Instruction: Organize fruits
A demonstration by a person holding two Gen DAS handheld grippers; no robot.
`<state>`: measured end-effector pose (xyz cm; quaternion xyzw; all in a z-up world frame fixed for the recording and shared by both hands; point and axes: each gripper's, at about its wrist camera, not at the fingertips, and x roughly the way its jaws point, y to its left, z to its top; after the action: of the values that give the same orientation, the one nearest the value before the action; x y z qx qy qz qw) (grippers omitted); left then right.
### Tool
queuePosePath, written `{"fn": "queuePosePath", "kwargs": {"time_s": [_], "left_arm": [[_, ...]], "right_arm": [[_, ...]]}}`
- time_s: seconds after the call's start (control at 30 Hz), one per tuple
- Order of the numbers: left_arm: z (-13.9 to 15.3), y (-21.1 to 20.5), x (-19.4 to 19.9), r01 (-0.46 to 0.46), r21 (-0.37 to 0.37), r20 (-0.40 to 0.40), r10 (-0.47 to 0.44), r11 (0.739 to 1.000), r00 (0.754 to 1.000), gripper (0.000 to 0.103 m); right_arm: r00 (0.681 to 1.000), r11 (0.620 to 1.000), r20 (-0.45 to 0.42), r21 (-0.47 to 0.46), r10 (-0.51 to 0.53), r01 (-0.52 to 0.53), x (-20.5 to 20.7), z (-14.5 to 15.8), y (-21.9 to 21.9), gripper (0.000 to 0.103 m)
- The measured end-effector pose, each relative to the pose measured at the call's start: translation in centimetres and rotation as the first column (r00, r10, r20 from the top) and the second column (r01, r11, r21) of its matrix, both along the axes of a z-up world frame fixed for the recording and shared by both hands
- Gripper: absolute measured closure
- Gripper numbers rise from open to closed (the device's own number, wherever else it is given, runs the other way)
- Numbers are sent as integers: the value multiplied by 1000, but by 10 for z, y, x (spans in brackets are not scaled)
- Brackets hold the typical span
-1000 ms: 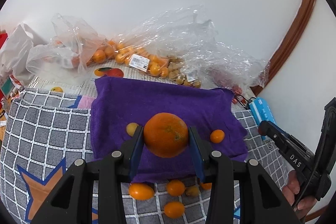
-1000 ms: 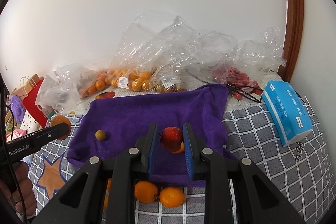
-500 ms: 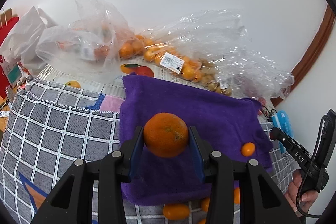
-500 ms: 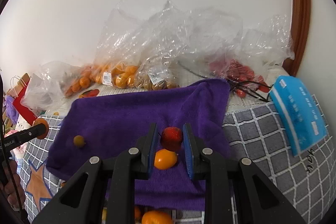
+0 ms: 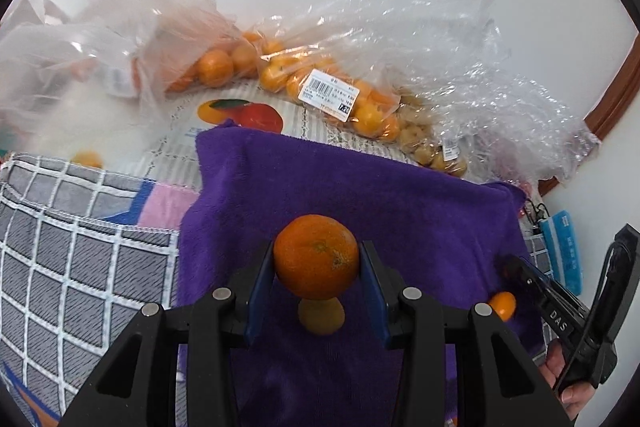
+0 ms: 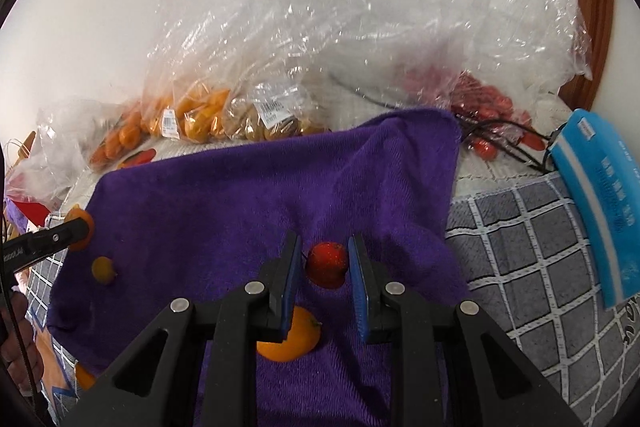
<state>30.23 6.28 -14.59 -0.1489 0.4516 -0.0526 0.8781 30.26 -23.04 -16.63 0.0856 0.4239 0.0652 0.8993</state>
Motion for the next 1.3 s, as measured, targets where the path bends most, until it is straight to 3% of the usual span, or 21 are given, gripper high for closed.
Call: {"fn": "queuePosePath", "kwargs": {"time_s": [0.37,0.7,0.87,0.97,1.2,1.3], "left_arm": [[-13,-7,12,-6,32,-60,7,999,998,63],[-8,-3,7,-11,32,-81,14,999,997,63],[14,3,-17,-18,32,-43,20,999,999,61],[28,6,-31,-21,12,6,21,1000,1000,55],[47,11,-72,-9,5,29,9,1000,1000,53],[50,9,-93,-16,34,33,15,999,999,52]], "right_arm": [[1000,1000,-29,-20,8,-8,7,-12,5,79],[1000,999,-6,-36,-7,7,-15,10,4,71],[1000,999,23,-49,-21,22,-40,30,3,70],[999,998,47,-56,-25,27,-59,43,4,64],[998,999,58,-49,-21,24,-104,64,4,64],[997,998,71,-59,-22,27,-119,69,5,59]]}}
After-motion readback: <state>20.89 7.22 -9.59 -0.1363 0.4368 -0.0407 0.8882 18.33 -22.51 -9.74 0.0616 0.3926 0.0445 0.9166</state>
